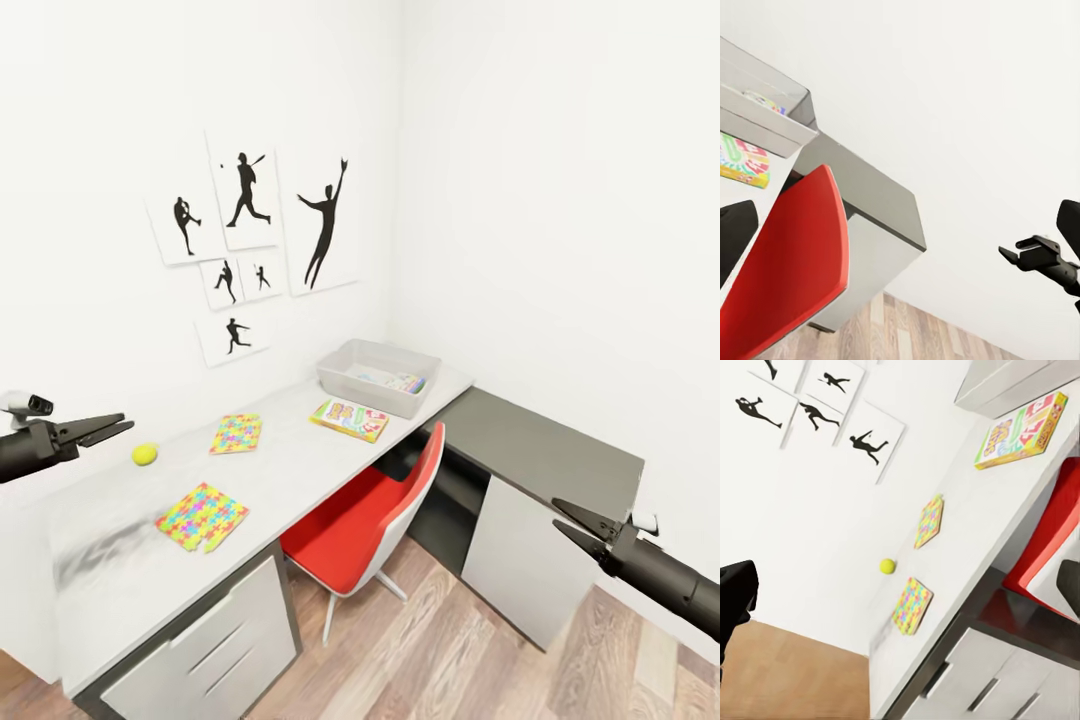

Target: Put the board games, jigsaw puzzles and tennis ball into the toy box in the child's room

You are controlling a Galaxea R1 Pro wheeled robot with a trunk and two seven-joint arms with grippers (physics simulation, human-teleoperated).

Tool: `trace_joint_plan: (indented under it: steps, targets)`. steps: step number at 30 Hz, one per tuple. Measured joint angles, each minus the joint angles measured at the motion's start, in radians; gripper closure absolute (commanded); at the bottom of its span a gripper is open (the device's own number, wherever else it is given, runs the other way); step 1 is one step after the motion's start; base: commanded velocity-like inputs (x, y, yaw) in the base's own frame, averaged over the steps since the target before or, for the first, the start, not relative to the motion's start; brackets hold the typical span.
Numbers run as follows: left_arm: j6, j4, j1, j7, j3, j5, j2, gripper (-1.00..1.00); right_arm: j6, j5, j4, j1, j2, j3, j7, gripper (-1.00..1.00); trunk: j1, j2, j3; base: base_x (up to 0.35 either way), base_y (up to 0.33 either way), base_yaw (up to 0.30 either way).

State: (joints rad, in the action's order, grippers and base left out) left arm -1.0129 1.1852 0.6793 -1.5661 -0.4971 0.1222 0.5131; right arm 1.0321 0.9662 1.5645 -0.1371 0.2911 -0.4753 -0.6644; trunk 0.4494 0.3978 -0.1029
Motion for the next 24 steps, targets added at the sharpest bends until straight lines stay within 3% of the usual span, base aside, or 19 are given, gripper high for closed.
trace_joint_plan:
  steps: [12, 24]
  targets:
    - [0.003, -0.004, -0.02, 0.0, -0.004, -0.001, 0.008, -1.0, -0.003, 0.0, 0.0, 0.0, 0.0, 0.0, 0.0, -1.0, 0.0, 0.0, 0.0, -0.126, 0.063, 0.291]
    - [0.012, -0.006, -0.05, 0.0, -0.037, -0.002, 0.01, -1.0, -0.028, -0.001, 0.0, 0.0, 0.0, 0.001, -0.002, -1.0, 0.0, 0.0, 0.0, -0.058, 0.009, 0.291]
